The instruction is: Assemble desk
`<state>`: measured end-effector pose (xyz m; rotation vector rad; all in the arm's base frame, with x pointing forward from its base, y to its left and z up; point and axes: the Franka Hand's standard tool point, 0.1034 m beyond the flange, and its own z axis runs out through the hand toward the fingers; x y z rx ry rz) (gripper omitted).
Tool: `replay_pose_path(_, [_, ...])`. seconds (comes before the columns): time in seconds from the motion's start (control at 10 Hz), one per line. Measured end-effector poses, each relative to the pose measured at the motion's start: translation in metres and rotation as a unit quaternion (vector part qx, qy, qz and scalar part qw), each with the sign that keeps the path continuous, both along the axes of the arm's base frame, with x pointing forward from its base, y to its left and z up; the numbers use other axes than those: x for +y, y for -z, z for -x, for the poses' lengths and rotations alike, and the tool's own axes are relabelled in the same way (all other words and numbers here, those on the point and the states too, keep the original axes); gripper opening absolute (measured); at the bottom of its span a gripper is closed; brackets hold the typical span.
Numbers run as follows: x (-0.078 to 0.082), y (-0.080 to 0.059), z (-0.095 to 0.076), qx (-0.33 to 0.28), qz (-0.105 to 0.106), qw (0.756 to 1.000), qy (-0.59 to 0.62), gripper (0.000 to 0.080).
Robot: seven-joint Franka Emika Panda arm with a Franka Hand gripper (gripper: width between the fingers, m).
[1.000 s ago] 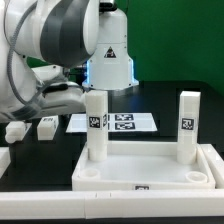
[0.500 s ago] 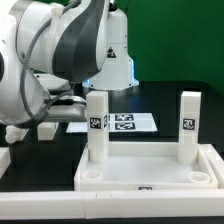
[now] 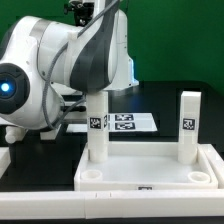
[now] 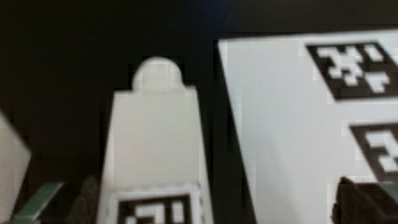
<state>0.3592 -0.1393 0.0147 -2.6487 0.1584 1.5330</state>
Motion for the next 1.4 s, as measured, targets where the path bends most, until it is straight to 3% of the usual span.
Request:
replay_pose_path(0.2, [-0.001,0.001,-0.003,-0.004,0.001,1.0,-0.002,0.0649])
replay_pose_path(0.4, [-0.001,0.001,-0.003,-0.004,0.001,1.0,-0.002,0.0367])
replay_pose_path(0.5, [-0.001,0.001,-0.003,-0.004,0.001,1.0,-0.002,0.0282])
replay_pose_path(0.7, [-0.002,0.0,-0.005,-0.005,0.0,1.0,-0.003,0.0282])
replay_pose_path(0.9, [-0.007,-0.028,-0.035,-0.025,-0.017,0.999,-0.011,0.0282])
replay_pose_path(1.0, [-0.009,-0.043,-0.053,-0.054,-0.031,0.998,-0.023,0.0282])
replay_pose_path(1.1, [-0.005,-0.057,-0.069,-0.106,-0.032,0.993,-0.039,0.0282])
replay_pose_path(1.3, [-0.004,-0.054,-0.062,-0.159,-0.027,0.986,-0.041,0.0282])
replay_pose_path(1.4, [-0.005,-0.053,-0.071,-0.202,-0.021,0.978,-0.042,0.0282])
